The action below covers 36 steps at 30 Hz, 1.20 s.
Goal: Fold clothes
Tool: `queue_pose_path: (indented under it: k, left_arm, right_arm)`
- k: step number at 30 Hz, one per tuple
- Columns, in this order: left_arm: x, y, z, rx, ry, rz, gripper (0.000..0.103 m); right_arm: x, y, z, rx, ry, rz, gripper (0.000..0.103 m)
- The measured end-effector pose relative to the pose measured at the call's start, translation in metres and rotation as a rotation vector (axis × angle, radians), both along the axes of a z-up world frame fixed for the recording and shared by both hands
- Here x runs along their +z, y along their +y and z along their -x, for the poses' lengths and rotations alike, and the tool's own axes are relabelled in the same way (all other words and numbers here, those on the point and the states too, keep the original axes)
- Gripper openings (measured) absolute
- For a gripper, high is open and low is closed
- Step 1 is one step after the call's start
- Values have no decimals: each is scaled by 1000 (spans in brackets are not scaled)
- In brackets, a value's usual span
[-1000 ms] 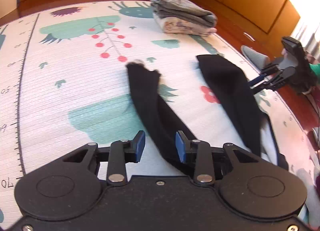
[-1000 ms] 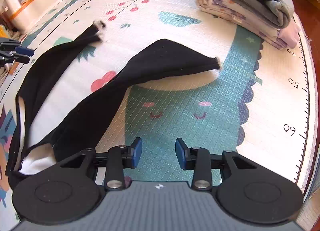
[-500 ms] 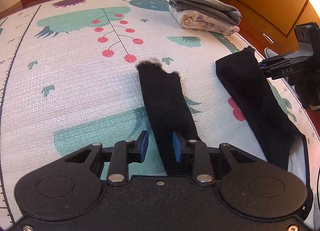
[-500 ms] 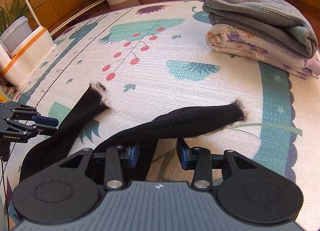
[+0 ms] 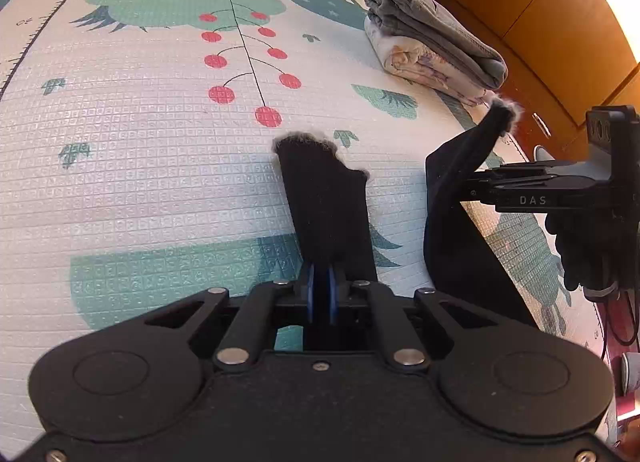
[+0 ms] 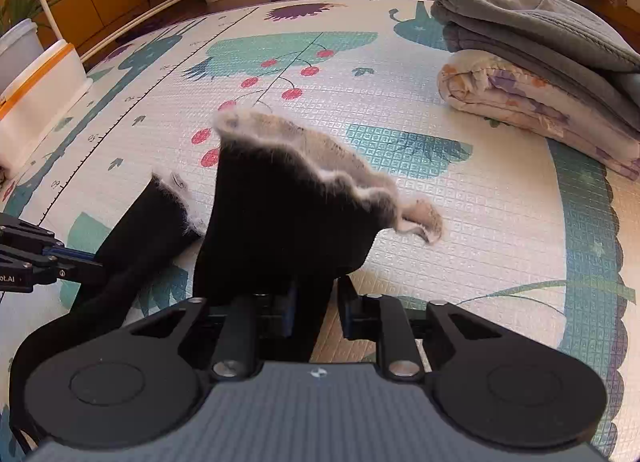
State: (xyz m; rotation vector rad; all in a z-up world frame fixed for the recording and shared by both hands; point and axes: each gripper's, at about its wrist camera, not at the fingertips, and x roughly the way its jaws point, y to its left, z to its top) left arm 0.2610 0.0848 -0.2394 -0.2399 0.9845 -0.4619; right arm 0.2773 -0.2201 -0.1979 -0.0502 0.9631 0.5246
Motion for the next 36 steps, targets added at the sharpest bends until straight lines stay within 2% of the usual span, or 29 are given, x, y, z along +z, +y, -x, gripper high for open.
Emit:
queue_pose_path:
  k: [2, 6, 10, 13, 14, 15, 16, 17, 18, 21, 22, 25, 27, 28, 29, 31, 33, 36]
  left_arm:
    - [17, 11, 12, 67, -18, 18, 4]
    - [59, 34, 53, 207, -95, -72, 4]
    - [87, 46, 86, 304, -173, -162, 4]
    - [89, 50, 79, 391, -170, -207, 4]
    - [87, 50, 71, 395, -170, -213, 4]
    - [85, 48, 62, 357, -183, -203, 4]
    - [82, 46, 52, 310, -200, -189, 8]
    - [79, 44, 43, 262, -216, -174, 28]
    - [79, 48, 40, 267, -229, -164, 42]
    - [75, 70, 43, 314, -227, -98, 44]
    - [71, 78, 46, 329, -211, -80, 44]
    - [49, 91, 46, 338, -137, -109, 44]
    - [31, 99, 40, 328, -79, -99, 44]
    - [25, 101, 36, 325, -60, -79, 44]
    - [20, 103, 30, 317, -43, -46, 44]
    - [13, 104, 18, 309, -31, 2, 44]
    - [7, 100, 2, 287, -15, 29, 44]
    - [1, 97, -18, 281, -5, 44, 44]
  right_arm:
    - [5, 4, 5, 14, -25, 9, 11]
    - [21, -5, 14, -28, -68, 7, 10]
    - [39, -17, 22, -96, -116, 19, 10]
    - [43, -17, 21, -133, -157, 64, 10]
    - [41, -15, 17, -130, -161, 78, 10]
    - [39, -13, 13, -128, -164, 92, 11]
    - [38, -12, 11, -128, -172, 108, 13]
    - [38, -11, 9, -130, -181, 126, 14]
    - [38, -10, 6, -131, -190, 144, 18]
    - [46, -15, 14, -131, -233, 154, 29]
    - [48, -14, 20, -110, -255, 163, 29]
    - [55, -3, 43, -18, -313, 167, 30]
    - [57, 16, 63, 93, -289, 110, 31]
    - [56, 30, 76, 164, -279, 83, 36]
    - [56, 47, 88, 238, -262, 65, 40]
    - [55, 82, 107, 376, -208, 28, 61]
    - [52, 114, 116, 444, -138, -20, 72]
    - [37, 152, 105, 464, -2, 6, 72]
